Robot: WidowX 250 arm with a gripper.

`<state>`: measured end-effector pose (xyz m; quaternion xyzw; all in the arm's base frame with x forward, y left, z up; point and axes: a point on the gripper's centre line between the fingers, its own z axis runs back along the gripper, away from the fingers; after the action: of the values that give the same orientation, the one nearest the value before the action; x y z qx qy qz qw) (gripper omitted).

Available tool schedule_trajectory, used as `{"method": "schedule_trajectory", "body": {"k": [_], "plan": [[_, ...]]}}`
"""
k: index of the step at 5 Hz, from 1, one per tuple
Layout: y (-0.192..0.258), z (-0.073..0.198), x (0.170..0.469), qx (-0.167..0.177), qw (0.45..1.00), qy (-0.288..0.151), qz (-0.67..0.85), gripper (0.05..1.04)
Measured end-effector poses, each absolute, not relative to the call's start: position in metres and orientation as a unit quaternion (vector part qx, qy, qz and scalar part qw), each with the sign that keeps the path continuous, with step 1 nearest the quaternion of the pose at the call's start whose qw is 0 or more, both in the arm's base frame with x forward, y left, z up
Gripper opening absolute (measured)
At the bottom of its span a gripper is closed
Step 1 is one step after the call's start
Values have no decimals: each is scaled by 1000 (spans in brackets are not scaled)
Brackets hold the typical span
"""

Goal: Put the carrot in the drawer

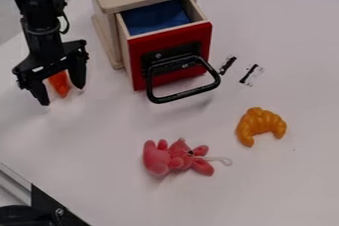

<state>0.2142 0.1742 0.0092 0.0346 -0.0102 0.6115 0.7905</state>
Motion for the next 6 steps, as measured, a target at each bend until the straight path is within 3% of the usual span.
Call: {"method": "schedule_trajectory", "body": {"k": [2, 4, 6], "plan": [[179, 4, 222, 42, 800, -26, 597, 945], [174, 3, 228, 44, 824, -37, 564, 388], [164, 4, 226, 45, 856, -30, 513, 356]]}}
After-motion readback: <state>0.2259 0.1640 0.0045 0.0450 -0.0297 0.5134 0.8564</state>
